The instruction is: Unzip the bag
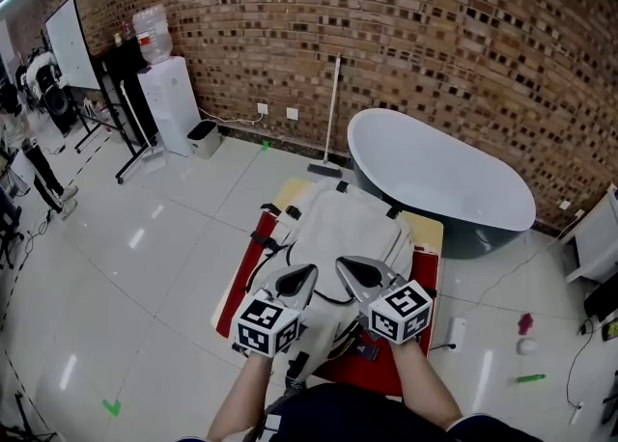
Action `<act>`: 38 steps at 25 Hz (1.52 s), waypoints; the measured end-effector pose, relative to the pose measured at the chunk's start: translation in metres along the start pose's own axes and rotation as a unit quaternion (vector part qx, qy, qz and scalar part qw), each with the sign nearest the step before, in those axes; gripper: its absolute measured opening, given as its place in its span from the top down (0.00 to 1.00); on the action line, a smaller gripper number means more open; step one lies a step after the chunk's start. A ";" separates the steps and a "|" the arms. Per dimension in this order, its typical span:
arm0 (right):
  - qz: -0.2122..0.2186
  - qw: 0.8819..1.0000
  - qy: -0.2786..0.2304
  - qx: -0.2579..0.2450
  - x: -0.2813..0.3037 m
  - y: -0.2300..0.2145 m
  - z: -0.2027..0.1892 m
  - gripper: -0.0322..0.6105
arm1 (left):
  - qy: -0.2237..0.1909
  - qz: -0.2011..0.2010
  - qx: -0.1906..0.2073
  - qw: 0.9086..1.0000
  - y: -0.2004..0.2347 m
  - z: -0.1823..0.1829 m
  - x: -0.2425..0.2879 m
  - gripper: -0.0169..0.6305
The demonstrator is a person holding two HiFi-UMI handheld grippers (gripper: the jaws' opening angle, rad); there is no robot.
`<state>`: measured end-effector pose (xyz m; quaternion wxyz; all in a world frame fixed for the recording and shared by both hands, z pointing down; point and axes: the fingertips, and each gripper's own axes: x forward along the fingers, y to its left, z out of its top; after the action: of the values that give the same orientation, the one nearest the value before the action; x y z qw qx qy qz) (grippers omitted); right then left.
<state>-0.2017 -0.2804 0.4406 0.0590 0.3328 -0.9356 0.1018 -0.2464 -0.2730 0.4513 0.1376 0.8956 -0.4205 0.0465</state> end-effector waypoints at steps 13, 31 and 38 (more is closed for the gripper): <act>-0.001 0.999 -0.043 -0.030 -0.010 0.001 0.046 0.94 | -0.027 -0.003 0.009 1.000 -0.009 0.034 0.002 0.97; -0.004 0.999 -0.038 -0.029 -0.008 -0.010 0.050 0.94 | -0.026 -0.010 0.007 1.000 -0.008 0.039 0.015 0.97; -0.007 0.999 -0.040 -0.029 -0.010 -0.013 0.051 0.94 | -0.025 -0.014 0.009 1.000 -0.011 0.039 0.019 0.97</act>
<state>-0.1877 -0.2959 0.3908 0.0318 0.3410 -0.9376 0.0610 -0.2266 -0.2912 0.4153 0.1196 0.9034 -0.4110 0.0260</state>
